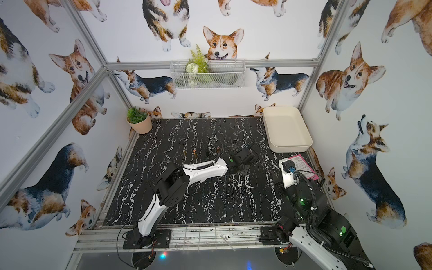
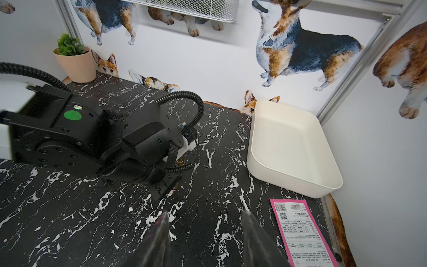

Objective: Open the lipstick cap
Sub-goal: Place the lipstick at the center of the board.

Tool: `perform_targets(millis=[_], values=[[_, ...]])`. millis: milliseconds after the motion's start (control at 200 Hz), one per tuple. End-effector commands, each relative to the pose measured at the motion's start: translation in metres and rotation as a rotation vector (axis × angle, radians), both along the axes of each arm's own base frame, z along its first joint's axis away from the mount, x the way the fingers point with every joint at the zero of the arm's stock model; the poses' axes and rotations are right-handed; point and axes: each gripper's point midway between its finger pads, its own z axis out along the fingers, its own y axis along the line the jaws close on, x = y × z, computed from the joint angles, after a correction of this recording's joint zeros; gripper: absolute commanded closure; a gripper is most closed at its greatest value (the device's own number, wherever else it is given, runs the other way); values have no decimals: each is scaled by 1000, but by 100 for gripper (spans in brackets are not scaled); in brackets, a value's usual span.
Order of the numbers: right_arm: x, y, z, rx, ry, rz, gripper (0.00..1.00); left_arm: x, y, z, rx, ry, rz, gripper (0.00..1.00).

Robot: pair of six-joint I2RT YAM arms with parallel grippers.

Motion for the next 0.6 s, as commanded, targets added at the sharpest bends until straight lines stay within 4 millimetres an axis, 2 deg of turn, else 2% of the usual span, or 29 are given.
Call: perform_targets(millis=[0, 180, 335, 490, 596], values=[[3, 0, 7, 8, -29, -13, 47, 0, 4, 0, 15, 8, 11, 72], [3, -1, 6, 10, -31, -13, 47, 0, 5, -3, 28, 12, 11, 67], [4, 0, 5, 9, -30, -13, 47, 1, 6, 1, 27, 5, 15, 60], [3, 0, 5, 9, -30, -12, 47, 1, 8, 12, 22, -5, 18, 48], [3, 0, 5, 10, -30, -13, 47, 1, 9, 30, 6, -14, 17, 42]])
